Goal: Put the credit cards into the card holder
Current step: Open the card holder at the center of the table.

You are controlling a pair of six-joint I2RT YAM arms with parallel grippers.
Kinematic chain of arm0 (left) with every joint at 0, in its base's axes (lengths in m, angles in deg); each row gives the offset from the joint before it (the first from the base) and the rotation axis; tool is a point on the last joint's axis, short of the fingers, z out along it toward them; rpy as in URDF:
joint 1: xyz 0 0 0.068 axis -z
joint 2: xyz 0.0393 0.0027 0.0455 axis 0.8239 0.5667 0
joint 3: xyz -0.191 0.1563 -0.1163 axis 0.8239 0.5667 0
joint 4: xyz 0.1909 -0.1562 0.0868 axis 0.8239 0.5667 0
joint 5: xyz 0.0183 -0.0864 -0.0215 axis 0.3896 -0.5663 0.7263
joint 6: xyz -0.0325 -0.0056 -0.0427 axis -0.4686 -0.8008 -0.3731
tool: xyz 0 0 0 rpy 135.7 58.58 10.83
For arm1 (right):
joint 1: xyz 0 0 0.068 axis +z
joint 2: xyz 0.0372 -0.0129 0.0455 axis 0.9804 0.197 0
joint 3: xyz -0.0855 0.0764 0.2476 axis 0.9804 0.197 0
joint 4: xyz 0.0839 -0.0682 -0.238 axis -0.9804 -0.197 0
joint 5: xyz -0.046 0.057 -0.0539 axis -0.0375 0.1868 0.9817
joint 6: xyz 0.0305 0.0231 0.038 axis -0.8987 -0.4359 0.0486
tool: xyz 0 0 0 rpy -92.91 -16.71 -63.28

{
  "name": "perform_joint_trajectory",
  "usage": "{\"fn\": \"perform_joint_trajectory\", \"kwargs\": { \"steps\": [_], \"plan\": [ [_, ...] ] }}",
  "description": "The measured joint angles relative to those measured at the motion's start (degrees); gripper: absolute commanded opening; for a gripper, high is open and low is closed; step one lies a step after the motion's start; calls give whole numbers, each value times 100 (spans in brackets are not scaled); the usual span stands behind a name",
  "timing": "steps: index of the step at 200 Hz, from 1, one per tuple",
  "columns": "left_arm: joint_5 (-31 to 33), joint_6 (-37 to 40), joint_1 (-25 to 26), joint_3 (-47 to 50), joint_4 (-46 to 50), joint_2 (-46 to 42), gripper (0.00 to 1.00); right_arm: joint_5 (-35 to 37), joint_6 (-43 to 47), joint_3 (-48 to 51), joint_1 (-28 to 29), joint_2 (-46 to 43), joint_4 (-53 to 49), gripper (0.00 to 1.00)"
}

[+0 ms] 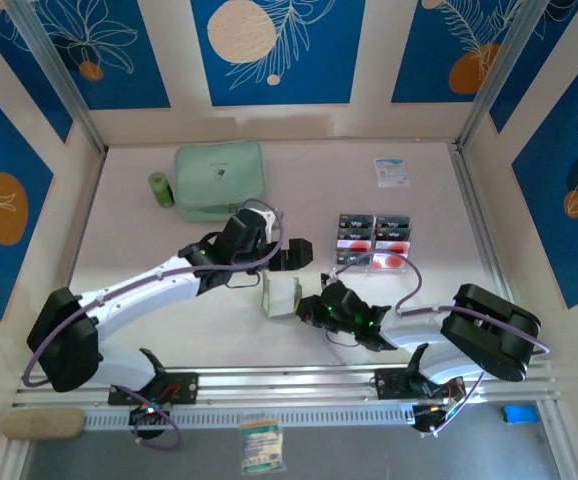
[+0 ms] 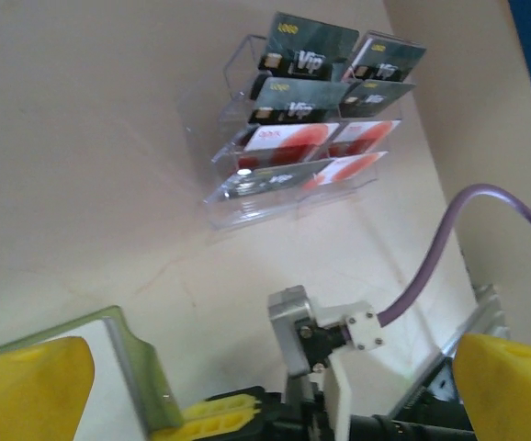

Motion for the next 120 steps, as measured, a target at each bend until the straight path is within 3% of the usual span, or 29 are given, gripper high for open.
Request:
{"fn": "perform_joint_trajectory", "kwargs": {
  "steps": [45, 120],
  "plan": [
    [-164, -570, 48, 586, -837, 136, 100, 2, -39, 0, 7, 26, 55, 0],
    [66, -527, -13, 1147, -796, -205, 100, 44, -111, 0, 33, 26, 61, 0]
  ]
}}
